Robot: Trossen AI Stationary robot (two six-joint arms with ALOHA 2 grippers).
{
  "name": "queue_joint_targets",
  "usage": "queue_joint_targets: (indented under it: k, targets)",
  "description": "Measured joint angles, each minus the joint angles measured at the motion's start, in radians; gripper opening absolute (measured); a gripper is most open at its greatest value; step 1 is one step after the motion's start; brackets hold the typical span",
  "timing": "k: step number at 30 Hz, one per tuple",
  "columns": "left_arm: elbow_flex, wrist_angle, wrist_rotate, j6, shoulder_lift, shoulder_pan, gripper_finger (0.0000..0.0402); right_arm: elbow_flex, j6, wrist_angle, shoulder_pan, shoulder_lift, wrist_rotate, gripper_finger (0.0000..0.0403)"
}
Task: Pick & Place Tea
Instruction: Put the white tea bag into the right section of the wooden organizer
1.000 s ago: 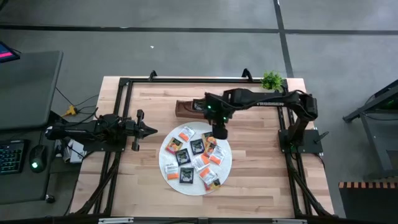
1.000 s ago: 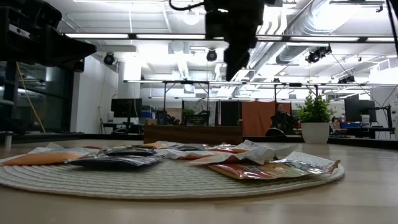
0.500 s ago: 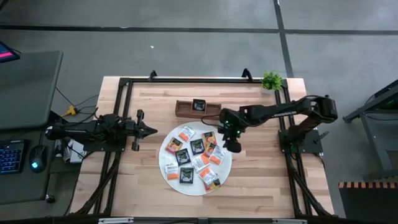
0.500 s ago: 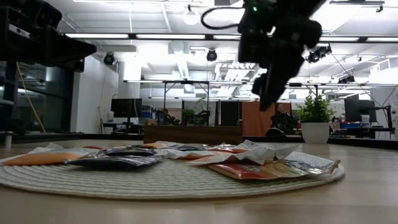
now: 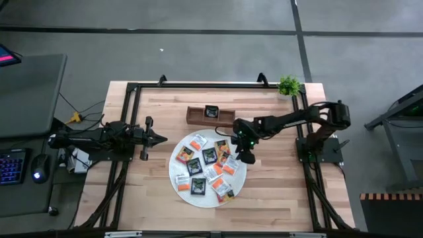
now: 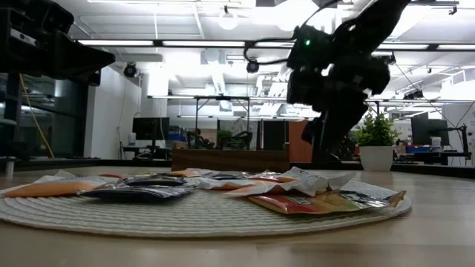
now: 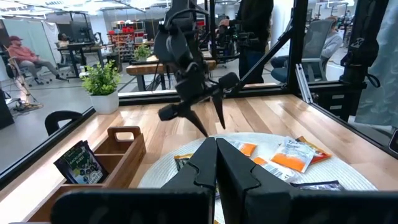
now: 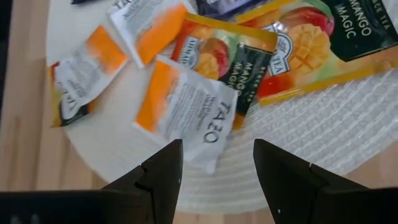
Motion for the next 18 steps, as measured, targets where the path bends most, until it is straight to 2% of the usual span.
queue_joint_targets:
  k: [9,18]
  targets:
    - [0.000,0.000,0.000,0.000,0.000,0.000,0.0000,0.000,0.017,0.074,-0.006,0.051,-0.023,0.0193]
    - [0.000,0.000,0.000,0.000,0.000,0.000,0.0000,0.000,0.011,0.088,-0.005,0.051,0.015,0.0193]
